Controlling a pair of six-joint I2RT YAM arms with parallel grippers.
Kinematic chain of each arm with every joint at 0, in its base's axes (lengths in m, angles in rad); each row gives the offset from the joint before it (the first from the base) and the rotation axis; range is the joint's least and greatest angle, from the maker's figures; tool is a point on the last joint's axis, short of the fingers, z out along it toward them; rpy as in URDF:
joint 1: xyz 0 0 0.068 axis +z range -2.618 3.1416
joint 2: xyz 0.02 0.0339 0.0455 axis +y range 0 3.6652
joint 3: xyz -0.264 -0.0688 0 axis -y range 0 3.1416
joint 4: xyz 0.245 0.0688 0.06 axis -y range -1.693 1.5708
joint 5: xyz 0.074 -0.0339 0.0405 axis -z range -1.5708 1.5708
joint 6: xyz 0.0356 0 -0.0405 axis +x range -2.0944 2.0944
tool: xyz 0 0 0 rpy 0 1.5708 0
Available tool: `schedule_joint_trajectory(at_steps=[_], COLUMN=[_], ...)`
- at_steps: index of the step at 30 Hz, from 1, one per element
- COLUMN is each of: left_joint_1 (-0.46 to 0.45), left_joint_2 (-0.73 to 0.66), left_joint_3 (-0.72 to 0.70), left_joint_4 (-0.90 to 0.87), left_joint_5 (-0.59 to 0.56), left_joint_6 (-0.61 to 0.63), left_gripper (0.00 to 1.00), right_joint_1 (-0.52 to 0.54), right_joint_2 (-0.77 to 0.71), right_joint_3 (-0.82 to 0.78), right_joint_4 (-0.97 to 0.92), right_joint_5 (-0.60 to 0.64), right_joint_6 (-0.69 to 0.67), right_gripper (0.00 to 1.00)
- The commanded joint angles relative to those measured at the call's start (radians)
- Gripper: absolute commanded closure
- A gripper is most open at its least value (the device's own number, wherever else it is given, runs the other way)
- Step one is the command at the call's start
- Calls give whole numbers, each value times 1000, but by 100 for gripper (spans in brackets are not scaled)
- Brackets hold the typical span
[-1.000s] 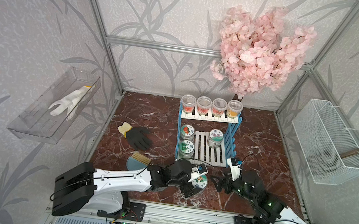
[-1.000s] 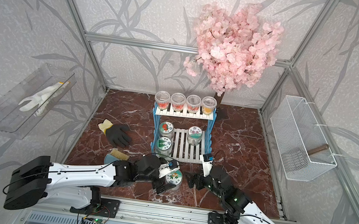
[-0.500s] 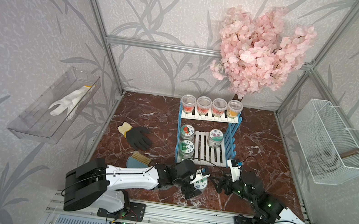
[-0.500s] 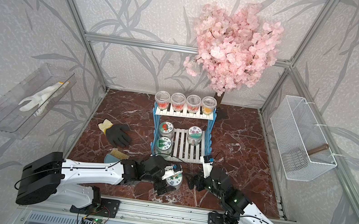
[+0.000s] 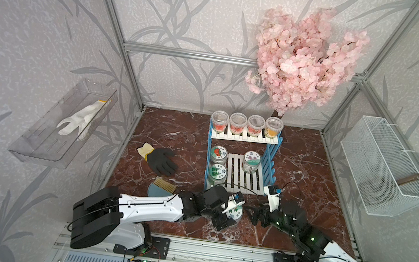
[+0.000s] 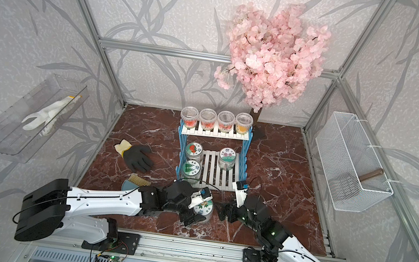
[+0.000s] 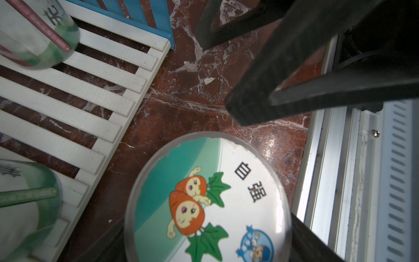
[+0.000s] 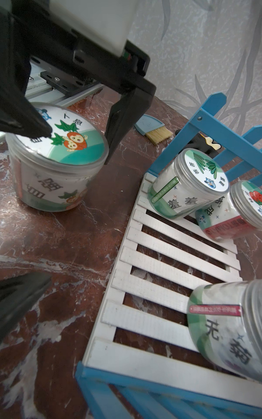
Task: Place the seed container on the shelf
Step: Pick up the seed jar at the center of the board.
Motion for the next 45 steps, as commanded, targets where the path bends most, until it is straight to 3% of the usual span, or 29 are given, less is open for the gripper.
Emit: schedule_joint_trajectory(at_steps=[1, 4, 9, 15, 18, 23, 30, 38, 45], left_joint_1=[10, 37, 165, 218, 218, 218, 218, 216, 216], left_joint_2=[-105, -217, -388, -441, -433, -423, -429, -431, -436], left_joint_3=[-12, -15, -2, 52, 81, 98, 86, 72, 56], left_joint_4=[-12, -79, -218, -327, -341, -352, -343, -318, -308], left_joint_5=[-1, 47, 197, 265, 283, 302, 317, 340, 344], left_joint_6=[-55, -54, -35, 71, 99, 117, 134, 134, 125], left_gripper=[15, 12, 10, 10, 11, 12, 13, 13, 10], right_joint_1=[1, 9, 70, 166, 212, 219, 219, 221, 220], right_joint_2=[1, 4, 15, 122, 210, 317, 418, 510, 527], right_joint_3=[3, 14, 25, 103, 162, 163, 188, 198, 195], right_joint_4=[52, 88, 216, 247, 244, 427, 533, 630, 645], right_joint_5=[-10, -49, -138, -278, -273, -234, -335, -351, -354], right_joint_6=[-24, -77, -278, -620, -733, -733, -654, -579, -542], right_gripper=[4, 5, 8, 9, 9, 8, 5, 5, 15])
